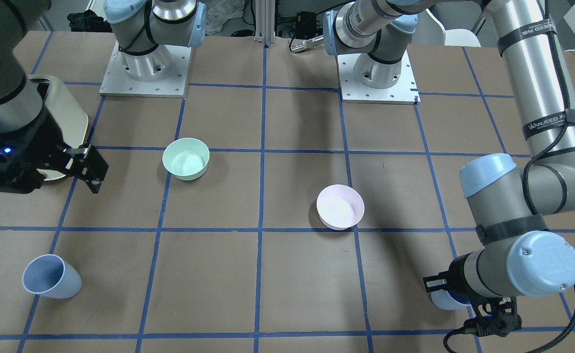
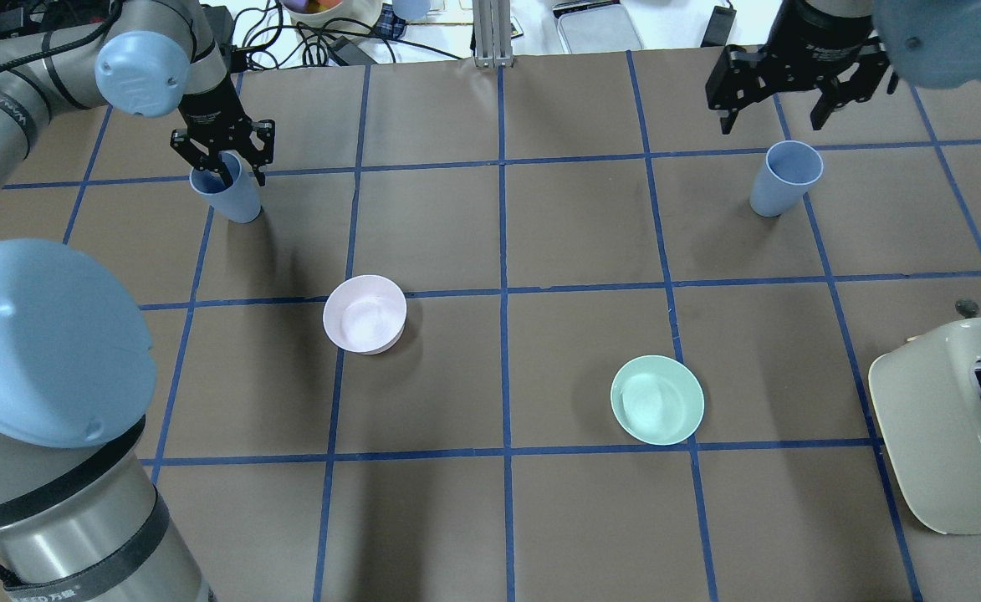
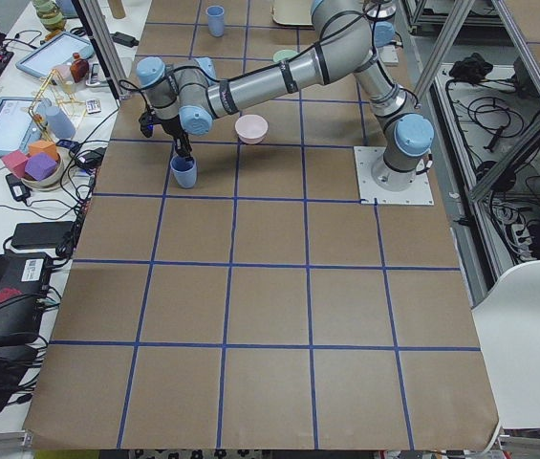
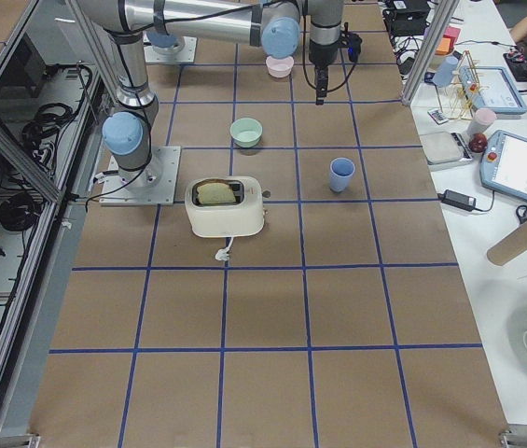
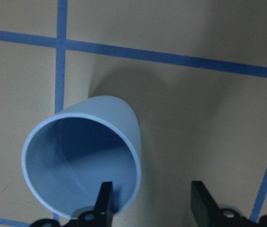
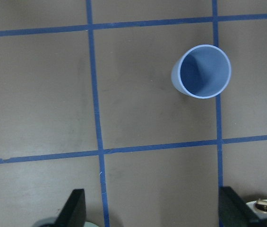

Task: Stack blue cups with both arms

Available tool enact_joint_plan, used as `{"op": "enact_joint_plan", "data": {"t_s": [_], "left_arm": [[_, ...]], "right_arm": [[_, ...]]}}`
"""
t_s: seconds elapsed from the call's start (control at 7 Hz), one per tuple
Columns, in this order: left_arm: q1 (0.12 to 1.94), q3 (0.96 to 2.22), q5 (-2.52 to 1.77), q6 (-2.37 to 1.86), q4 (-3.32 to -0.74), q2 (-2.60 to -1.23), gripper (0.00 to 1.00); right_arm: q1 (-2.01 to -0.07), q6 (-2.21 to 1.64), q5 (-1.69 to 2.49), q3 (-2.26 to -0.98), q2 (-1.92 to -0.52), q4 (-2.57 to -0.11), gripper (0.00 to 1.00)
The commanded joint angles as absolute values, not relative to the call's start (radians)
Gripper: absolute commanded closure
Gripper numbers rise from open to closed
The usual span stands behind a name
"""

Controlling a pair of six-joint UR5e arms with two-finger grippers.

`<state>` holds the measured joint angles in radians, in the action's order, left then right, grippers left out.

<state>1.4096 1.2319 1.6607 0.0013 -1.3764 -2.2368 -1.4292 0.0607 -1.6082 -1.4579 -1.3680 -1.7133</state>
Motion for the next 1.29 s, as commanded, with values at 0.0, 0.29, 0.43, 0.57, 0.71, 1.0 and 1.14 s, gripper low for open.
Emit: {"op": "enact_joint_plan", "data": {"t_s": [0.0,0.29,0.43,0.57,0.71,1.0,1.14], "left_arm": [[1.410,1.232,1.663,0.032,-1.368,-2.234,1.00],[1.460,1.210,1.646,0.019,-1.368,-2.176,1.00],[1.530,1.207,1.588,0.006,-1.373,-2.133,1.00],[1.621,1.207,1.536,-0.049,-1.367,-2.119,1.00],[1.720,1.215,1.528,-0.116,-1.368,-2.120,1.00],[1.936,1.232,1.537,-0.437,-1.388,-2.141,1.00],[2.012,1.268,1.528,-0.550,-1.397,-2.132,1.00]], "right_arm": [[-1.332,0.141,-1.606,-1.401,-1.269,-1.712,0.00],[-1.324,0.172,-1.600,-1.338,-1.169,-1.776,0.00],[-1.324,0.173,-1.585,-1.325,-1.123,-1.828,0.00],[-1.318,0.182,-1.585,-1.306,-1.077,-1.866,0.00],[-1.301,0.195,-1.585,-1.278,-1.042,-1.868,0.00],[-1.287,0.207,-1.586,-1.276,-1.000,-1.859,0.00],[-1.263,0.244,-1.585,-1.281,-1.002,-1.855,0.00]]}}
